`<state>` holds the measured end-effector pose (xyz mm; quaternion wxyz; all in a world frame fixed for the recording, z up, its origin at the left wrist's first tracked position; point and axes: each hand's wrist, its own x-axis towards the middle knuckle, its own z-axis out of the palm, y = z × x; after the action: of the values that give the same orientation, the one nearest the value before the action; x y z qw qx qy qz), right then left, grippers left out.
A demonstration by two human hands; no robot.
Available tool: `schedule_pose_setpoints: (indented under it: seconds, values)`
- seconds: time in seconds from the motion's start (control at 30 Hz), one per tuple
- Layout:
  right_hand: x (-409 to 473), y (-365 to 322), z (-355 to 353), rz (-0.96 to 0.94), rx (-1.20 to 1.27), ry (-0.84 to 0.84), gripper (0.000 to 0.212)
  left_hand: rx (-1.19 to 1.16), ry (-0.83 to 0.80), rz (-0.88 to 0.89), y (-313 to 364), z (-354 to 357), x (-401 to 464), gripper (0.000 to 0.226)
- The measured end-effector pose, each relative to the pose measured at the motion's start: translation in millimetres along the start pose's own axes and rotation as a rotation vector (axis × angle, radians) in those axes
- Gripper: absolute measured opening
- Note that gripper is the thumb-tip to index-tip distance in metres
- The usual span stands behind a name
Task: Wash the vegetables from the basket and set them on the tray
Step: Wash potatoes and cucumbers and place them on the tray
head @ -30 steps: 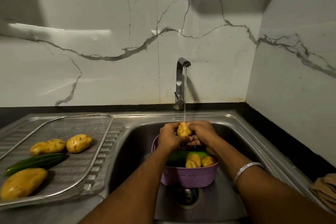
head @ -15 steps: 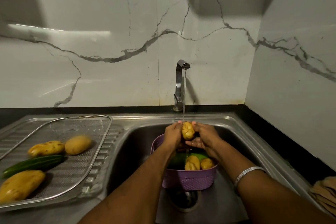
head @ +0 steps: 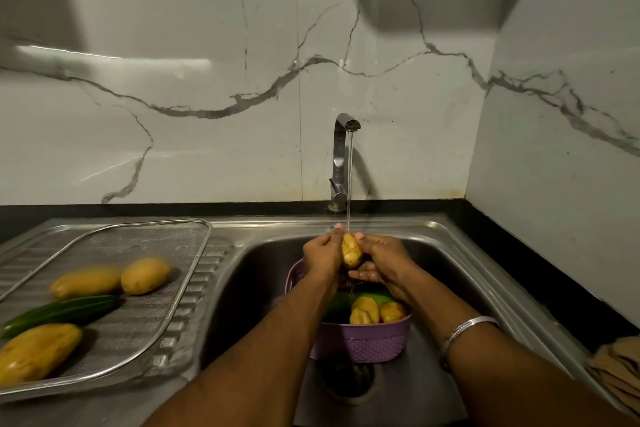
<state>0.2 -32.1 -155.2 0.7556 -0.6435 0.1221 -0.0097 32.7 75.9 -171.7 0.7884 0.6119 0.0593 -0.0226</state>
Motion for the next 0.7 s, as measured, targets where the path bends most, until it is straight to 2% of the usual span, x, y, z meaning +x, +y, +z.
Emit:
schedule_pose_setpoints:
  seconds: [0.2, 0.27, 0.4, 0.47, 0.57, 0.7]
  values:
    - [2, -1, -6, 0.013, 0.053, 0.086, 0.020, 0.068, -0.325, -0.077, 10, -10, -8, 0.020]
    - [2, -2, -8, 0.011, 0.039, 0.073, 0.021, 0.102, -0.330, -0.066, 7, -9, -8, 0.019]
    - [0, -2, -5, -0.033, 0.000, 0.029, 0.022, 0.074, -0.142, 0.009, 3, -4, -6, 0.013]
    - [0, -2, -3, -0.048, -0.018, 0.007, 0.023, 0.053, -0.092, 0.047, 2, -4, -3, 0.019]
    - [-2, -1, -1, -0.042, -0.016, 0.006, 0.022, 0.055, -0.133, 0.041, 2, -8, -1, 0.024]
    - [-3, -3, -2, -0.009, -0.001, 0.054, 0.020, 0.092, -0.313, -0.035, 7, -14, -2, 0.021]
